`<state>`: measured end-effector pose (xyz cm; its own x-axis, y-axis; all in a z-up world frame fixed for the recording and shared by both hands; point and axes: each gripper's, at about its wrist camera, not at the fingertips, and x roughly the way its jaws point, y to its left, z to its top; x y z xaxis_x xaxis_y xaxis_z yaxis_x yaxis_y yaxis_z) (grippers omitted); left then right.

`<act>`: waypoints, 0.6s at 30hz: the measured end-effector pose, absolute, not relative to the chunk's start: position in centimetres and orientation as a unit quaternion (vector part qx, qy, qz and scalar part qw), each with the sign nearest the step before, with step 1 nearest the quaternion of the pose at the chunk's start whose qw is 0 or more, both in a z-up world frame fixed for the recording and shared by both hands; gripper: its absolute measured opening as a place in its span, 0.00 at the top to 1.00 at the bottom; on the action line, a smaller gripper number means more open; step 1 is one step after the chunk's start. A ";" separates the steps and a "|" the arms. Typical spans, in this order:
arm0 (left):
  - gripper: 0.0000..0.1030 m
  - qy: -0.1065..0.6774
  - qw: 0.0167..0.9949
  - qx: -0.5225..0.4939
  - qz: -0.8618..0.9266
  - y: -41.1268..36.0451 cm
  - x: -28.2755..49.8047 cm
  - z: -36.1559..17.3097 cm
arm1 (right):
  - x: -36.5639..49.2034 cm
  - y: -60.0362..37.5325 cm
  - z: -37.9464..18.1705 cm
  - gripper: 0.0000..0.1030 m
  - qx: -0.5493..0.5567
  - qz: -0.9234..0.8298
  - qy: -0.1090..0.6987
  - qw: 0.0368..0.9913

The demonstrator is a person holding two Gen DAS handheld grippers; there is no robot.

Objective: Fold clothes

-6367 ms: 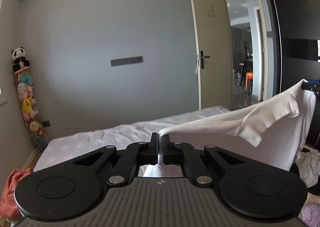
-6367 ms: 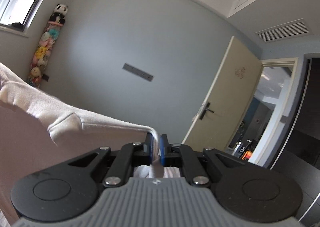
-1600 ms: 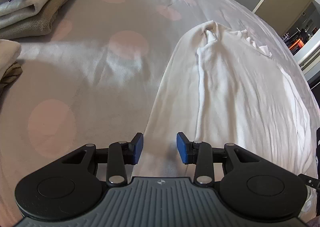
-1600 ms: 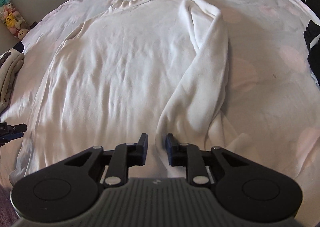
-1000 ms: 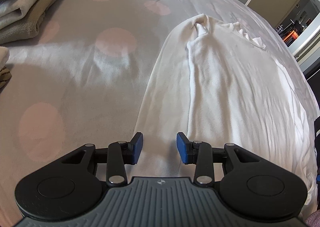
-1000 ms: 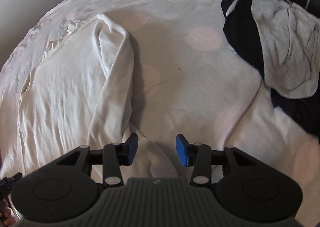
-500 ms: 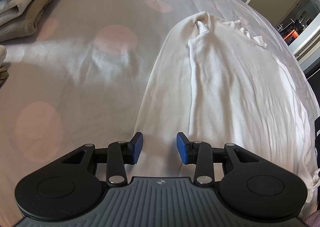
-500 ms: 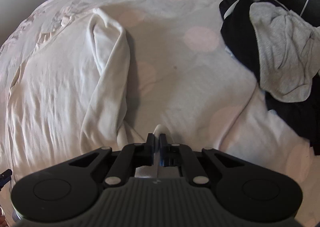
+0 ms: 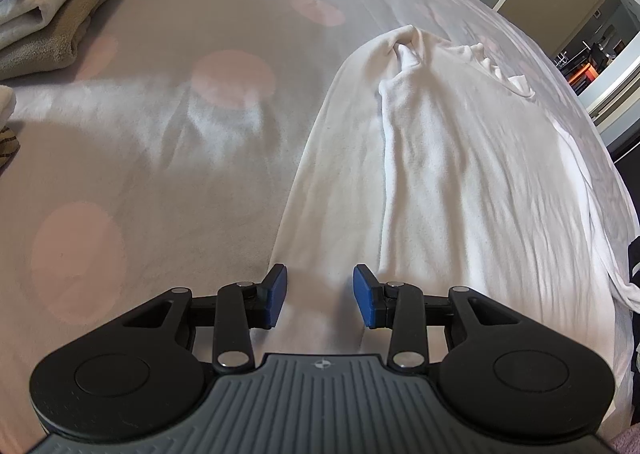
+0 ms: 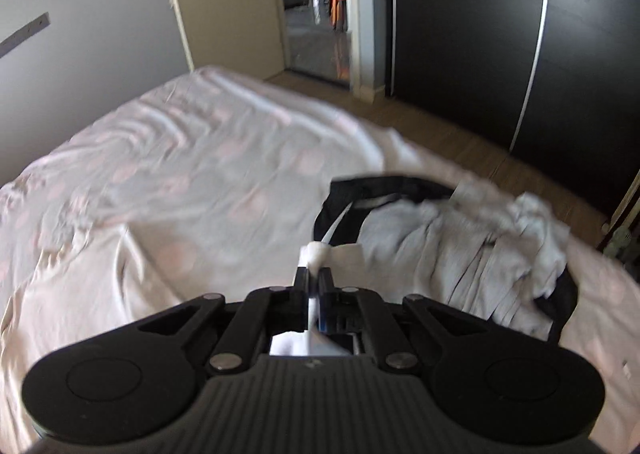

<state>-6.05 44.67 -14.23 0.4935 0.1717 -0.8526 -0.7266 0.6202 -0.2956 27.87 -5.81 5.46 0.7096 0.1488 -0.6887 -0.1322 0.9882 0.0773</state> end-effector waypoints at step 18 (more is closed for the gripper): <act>0.67 0.415 0.801 -0.288 0.323 45.1 -4.7 -14.3 | 34.5 -17.8 6.3 0.95 0.064 -0.039 0.232 0.970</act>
